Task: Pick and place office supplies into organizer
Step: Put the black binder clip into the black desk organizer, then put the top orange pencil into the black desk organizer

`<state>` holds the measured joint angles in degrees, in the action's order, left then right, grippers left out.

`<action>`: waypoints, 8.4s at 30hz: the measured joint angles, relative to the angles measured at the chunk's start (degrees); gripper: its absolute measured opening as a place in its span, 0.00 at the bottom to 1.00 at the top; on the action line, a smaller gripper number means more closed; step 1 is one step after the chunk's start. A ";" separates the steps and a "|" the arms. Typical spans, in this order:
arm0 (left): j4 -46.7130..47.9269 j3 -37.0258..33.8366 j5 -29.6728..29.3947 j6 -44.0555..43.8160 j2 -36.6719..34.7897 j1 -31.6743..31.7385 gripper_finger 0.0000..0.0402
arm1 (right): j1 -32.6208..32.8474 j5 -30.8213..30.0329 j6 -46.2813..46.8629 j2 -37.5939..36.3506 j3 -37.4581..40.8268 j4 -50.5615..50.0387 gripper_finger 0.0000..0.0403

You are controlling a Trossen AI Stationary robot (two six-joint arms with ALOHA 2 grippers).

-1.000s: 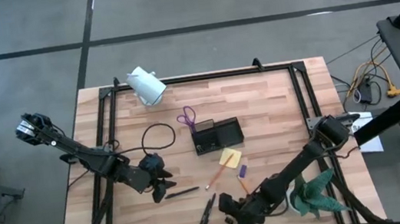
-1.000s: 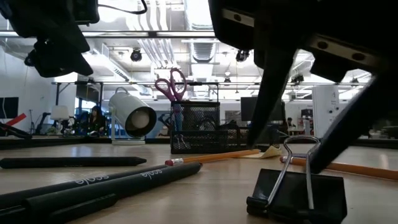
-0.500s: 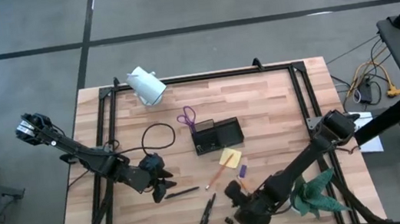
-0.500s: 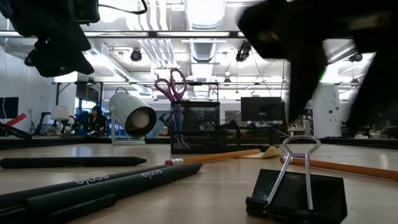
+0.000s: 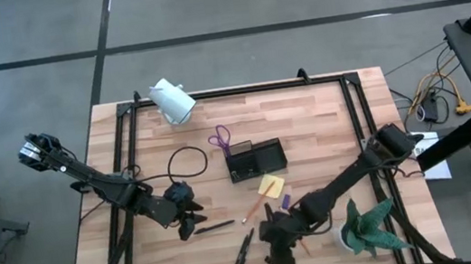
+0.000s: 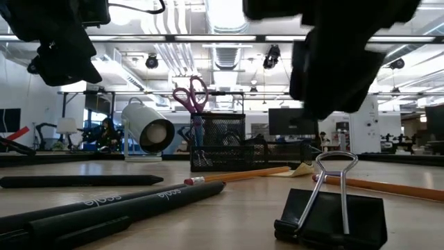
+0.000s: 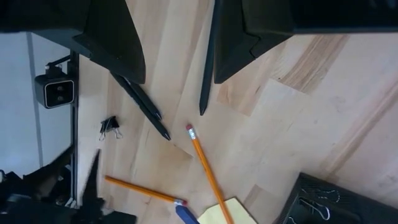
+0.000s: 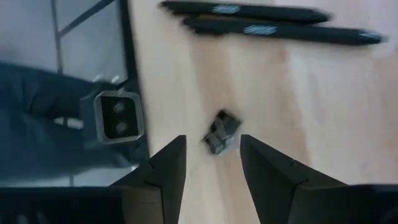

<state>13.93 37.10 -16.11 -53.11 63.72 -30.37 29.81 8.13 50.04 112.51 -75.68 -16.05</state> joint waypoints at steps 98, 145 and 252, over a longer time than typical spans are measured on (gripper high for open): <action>-0.13 0.26 0.97 1.54 0.00 -0.02 0.43 | -0.38 -27.05 5.42 3.17 -11.35 -18.59 0.02; -2.90 0.36 -6.26 6.04 -0.07 6.05 0.43 | -26.38 -21.50 -4.45 8.13 -15.90 -24.06 0.07; -2.51 -0.02 -4.76 5.43 -0.11 6.43 0.43 | -23.83 -12.77 1.93 -5.76 11.92 -17.06 0.02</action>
<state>11.43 37.08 -20.86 -47.68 63.61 -23.94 5.98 -4.64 51.96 106.74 -63.76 -33.11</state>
